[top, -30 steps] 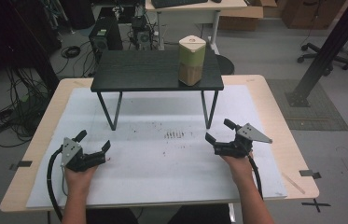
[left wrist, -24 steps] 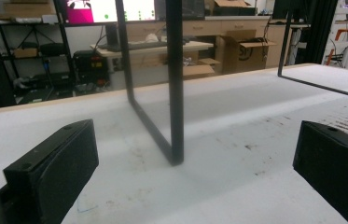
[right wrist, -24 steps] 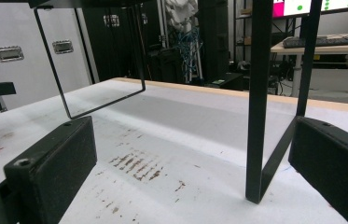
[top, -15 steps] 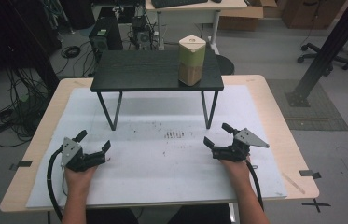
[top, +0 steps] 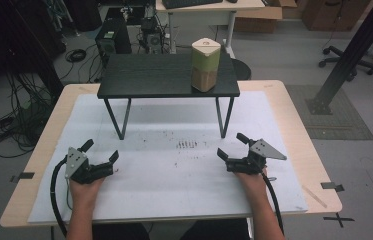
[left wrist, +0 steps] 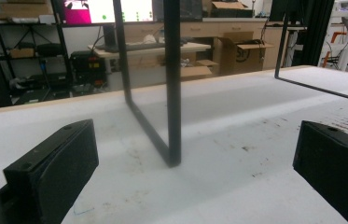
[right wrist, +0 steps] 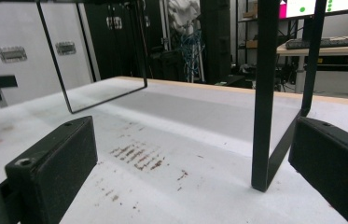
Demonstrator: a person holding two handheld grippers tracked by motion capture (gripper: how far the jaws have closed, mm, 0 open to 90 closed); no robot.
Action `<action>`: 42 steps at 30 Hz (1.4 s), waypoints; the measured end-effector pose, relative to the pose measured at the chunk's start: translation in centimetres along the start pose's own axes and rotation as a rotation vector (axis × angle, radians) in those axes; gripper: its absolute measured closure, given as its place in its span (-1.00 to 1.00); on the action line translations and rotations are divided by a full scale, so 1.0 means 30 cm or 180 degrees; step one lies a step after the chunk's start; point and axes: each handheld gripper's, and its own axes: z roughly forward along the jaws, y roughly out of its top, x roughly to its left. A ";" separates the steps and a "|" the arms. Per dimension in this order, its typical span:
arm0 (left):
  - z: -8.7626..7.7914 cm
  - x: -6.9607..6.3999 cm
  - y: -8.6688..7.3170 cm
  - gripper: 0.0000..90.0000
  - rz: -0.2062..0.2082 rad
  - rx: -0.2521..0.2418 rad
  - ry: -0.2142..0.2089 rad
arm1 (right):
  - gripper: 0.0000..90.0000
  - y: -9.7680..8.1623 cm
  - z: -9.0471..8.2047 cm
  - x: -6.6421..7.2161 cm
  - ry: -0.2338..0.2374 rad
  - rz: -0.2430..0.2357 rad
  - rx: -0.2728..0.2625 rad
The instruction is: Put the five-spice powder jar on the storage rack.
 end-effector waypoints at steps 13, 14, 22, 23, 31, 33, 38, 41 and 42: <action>0.002 -0.002 0.000 -0.99 0.0018 0.0017 -0.0006 | -1.00 -0.004 -0.011 -0.017 -0.0098 0.0106 -0.0036; 0.003 -0.002 0.000 -0.99 0.0017 0.0020 -0.0004 | -1.00 -0.004 -0.012 -0.017 -0.0098 0.0107 -0.0038; 0.003 -0.003 -0.001 -0.99 0.0020 0.0028 0.0000 | -1.00 -0.005 -0.013 -0.020 -0.0060 0.0125 -0.0054; 0.003 -0.003 -0.001 -0.99 0.0019 0.0029 0.0001 | -1.00 -0.005 -0.013 -0.019 -0.0051 0.0122 -0.0050; 0.003 -0.004 -0.001 -0.99 0.0019 0.0033 -0.0001 | -1.00 -0.005 -0.013 -0.018 -0.0040 0.0117 -0.0045; 0.003 -0.003 -0.001 -0.99 0.0017 0.0032 -0.0001 | -1.00 -0.005 -0.013 -0.019 -0.0040 0.0123 -0.0043; 0.002 -0.002 -0.001 -0.99 0.0010 0.0028 -0.0004 | -1.00 -0.006 -0.013 -0.019 -0.0037 0.0127 -0.0036; 0.003 -0.002 -0.001 -0.99 0.0006 0.0025 -0.0005 | -1.00 -0.006 -0.013 -0.019 -0.0039 0.0124 -0.0036; 0.003 -0.001 -0.001 -0.99 0.0003 0.0025 -0.0002 | -1.00 -0.006 -0.013 -0.019 -0.0036 0.0127 -0.0036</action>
